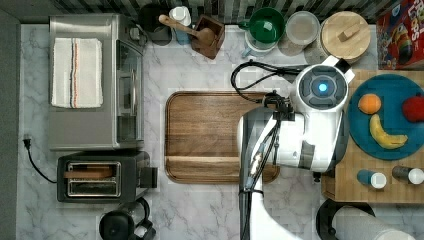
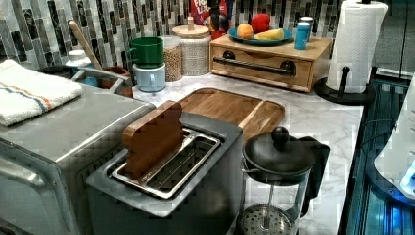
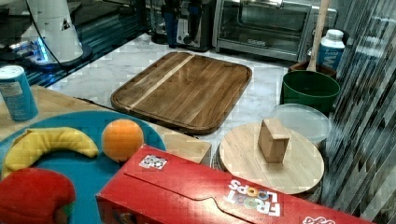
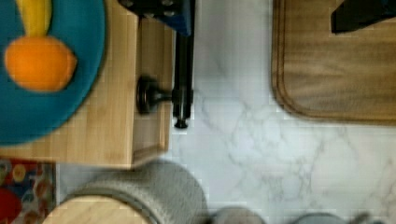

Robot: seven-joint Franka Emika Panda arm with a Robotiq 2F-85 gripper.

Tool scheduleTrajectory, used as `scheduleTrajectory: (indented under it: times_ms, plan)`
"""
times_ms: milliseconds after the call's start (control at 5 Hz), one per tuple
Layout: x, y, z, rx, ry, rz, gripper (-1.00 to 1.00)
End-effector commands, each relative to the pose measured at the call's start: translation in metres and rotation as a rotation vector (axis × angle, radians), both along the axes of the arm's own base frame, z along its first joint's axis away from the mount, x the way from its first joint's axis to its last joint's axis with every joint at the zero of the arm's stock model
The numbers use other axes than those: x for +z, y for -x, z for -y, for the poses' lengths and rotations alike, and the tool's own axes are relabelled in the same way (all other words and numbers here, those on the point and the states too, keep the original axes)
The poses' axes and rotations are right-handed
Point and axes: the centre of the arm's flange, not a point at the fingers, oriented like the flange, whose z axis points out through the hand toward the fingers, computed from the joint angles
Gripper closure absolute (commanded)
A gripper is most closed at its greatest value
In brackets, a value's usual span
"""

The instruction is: Open the drawer.

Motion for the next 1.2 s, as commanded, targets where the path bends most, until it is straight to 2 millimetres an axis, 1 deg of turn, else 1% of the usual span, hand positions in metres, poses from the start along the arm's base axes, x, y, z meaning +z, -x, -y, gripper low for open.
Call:
scheduleTrajectory:
  times_ms: [200,400,800,1000,1200]
  plan:
    - [-0.050,0.013,0.042,0.104,0.041,-0.058,-1.00]
    - [-0.065,0.016,0.049,0.078,0.024,-0.042,-1.00]
    - [-0.101,0.026,0.050,0.041,0.005,0.012,-1.00]
    - [-0.121,0.026,0.050,0.040,-0.001,0.024,-1.00]
    - [-0.131,0.025,0.051,0.013,0.016,0.028,-1.00]
